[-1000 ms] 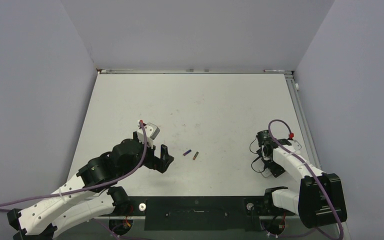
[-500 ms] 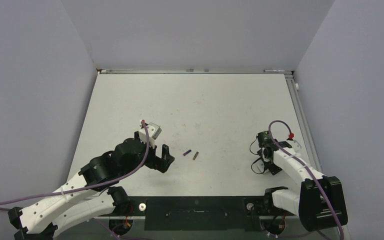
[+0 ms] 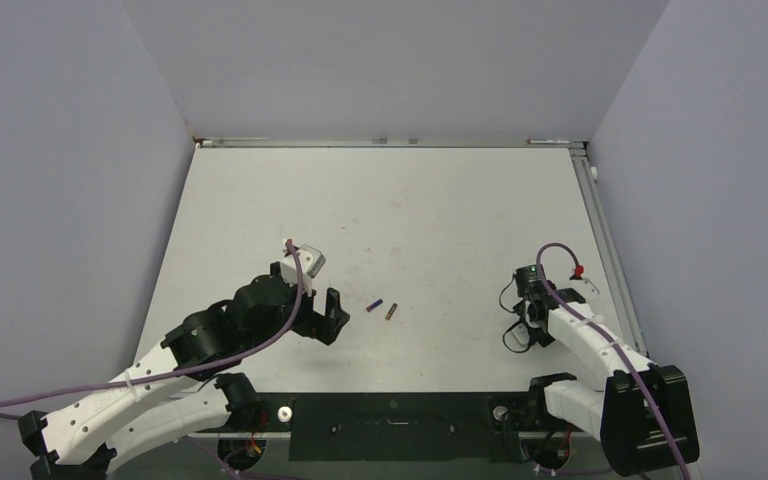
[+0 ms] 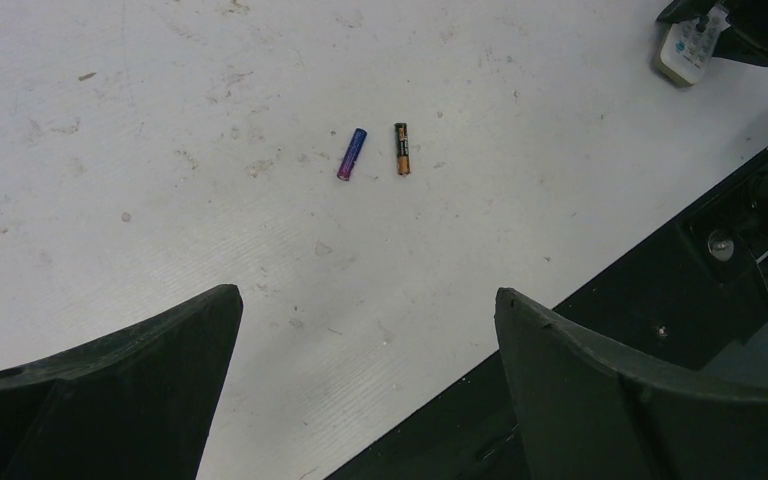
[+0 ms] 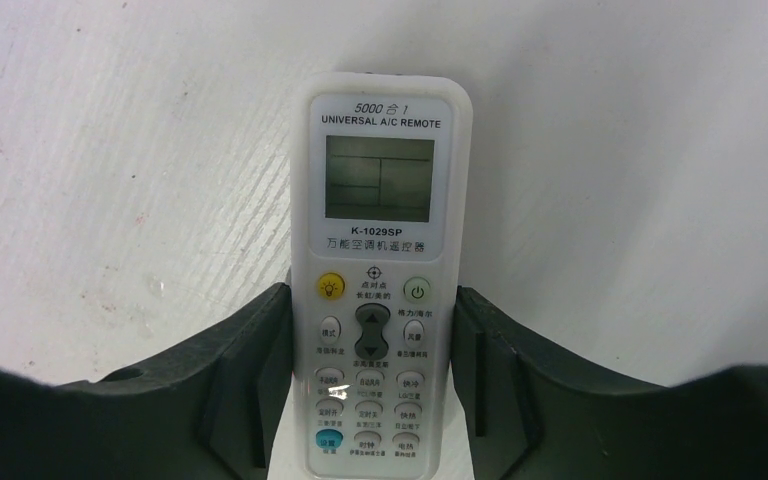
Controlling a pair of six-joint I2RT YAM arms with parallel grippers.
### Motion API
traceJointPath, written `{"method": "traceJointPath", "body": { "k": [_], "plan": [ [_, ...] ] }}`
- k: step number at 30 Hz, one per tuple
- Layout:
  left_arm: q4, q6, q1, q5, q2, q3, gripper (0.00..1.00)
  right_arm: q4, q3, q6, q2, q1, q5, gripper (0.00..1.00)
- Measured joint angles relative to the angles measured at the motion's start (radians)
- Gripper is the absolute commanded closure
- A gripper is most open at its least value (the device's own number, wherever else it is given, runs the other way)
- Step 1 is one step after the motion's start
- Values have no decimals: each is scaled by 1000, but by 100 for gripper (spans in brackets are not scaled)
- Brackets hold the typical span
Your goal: Load the batteries into the remote control
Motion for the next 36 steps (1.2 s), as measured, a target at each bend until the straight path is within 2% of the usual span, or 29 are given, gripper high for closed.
{"method": "traceJointPath", "body": {
  "k": [8, 14, 36],
  "plan": [
    [0, 0, 0, -5, 6, 0, 4, 79, -3, -77, -19, 29, -79, 92],
    [-1, -1, 0, -8, 19, 0, 4, 142, -19, -143, -93, 73, -133, 92],
    [-4, -14, 7, -15, 40, 0, 4, 303, -11, -432, -135, 341, -166, 91]
  ]
}}
